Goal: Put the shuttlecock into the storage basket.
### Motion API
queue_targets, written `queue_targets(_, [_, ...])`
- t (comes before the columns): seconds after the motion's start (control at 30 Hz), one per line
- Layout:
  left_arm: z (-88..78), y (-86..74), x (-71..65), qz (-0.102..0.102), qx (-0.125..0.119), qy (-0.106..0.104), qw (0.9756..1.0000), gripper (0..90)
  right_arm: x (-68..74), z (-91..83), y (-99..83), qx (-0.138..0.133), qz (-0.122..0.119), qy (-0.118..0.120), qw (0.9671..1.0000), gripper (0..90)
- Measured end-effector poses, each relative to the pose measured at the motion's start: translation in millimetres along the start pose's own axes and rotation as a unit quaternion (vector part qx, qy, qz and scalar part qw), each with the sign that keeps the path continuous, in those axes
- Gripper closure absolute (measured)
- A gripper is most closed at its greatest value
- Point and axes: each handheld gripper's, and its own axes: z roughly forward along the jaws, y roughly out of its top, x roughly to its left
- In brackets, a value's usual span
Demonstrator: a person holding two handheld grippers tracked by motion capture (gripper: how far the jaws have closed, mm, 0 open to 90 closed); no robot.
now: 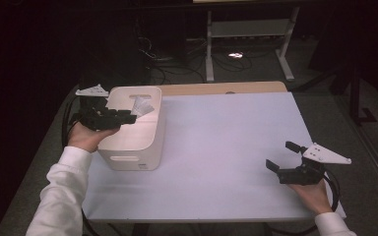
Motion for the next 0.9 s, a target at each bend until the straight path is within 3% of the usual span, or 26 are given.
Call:
queue_targets(0.4, [7.9, -6.5, -0.3, 0.0, 0.019, -0.004, 0.9998, 64.7, -0.1, -0.1, 0.0, 0.001, -0.001, -0.001, 1.0, 0.0])
queue_targets(0.77, [7.9, -8.1, -1.0, -0.001, 0.017, -0.008, 0.9998, 64.4, 0.0, -0.4, 0.1, 0.0, 0.0, -0.001, 1.0, 0.0])
queue_targets(0.9, [6.1, -7.5, -0.3, -0.002, 0.013, -0.017, 0.9998, 56.1, 0.2, -0.4, 0.1, 0.0, 0.0, 0.0, 1.0, 0.0])
